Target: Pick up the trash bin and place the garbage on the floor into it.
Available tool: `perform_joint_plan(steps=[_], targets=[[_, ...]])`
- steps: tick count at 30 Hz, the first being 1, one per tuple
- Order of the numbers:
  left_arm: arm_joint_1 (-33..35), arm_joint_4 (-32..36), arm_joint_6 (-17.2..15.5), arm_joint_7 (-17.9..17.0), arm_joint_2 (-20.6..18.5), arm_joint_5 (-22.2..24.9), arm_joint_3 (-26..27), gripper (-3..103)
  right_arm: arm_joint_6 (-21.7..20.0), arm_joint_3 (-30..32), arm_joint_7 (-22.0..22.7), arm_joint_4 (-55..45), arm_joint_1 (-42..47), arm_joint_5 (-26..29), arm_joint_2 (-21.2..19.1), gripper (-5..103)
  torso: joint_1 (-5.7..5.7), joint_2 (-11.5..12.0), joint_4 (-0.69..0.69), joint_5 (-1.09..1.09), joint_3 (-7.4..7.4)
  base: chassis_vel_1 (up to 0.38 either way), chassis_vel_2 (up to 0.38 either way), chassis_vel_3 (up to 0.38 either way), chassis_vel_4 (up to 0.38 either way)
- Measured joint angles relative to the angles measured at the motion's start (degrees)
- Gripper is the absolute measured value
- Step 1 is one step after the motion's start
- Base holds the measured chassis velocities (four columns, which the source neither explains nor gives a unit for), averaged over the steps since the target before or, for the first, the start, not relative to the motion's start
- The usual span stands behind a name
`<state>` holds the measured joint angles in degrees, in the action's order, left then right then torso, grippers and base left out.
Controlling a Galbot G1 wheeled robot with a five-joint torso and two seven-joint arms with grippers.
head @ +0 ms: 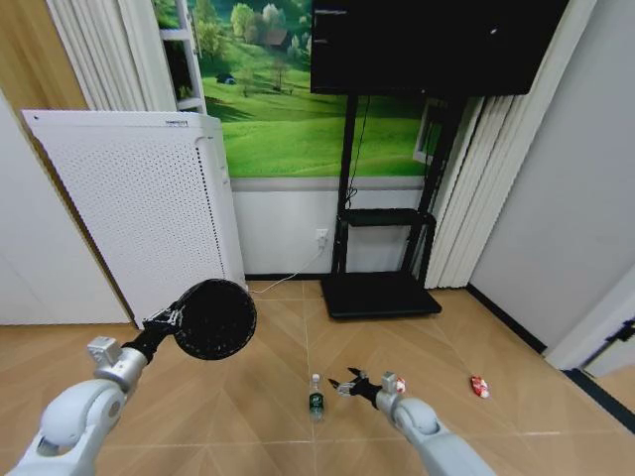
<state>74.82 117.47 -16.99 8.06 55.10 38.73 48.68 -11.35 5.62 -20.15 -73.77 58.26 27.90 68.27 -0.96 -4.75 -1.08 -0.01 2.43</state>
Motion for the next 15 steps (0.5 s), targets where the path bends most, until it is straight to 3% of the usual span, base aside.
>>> perform_joint_plan(steps=[4, 15], targets=[[-1.43, 0.94, -0.62, -0.42, -2.61, 2.04, 0.0, 7, -1.59, -0.28, 4.16, 2.69, 0.04, -0.67, 4.86, 100, 0.0, 0.0, 0.0, 0.0, 0.0, 0.0, 0.0, 0.0, 0.0], [-2.37, 2.18, -0.98, -0.56, -3.7, 3.84, 0.44, 7, -5.17, 0.96, 11.01, 9.44, -0.4, -2.46, 9.14, 100, 0.0, 0.0, -0.01, 0.0, 0.0, 0.0, 0.0, 0.0, 0.0]])
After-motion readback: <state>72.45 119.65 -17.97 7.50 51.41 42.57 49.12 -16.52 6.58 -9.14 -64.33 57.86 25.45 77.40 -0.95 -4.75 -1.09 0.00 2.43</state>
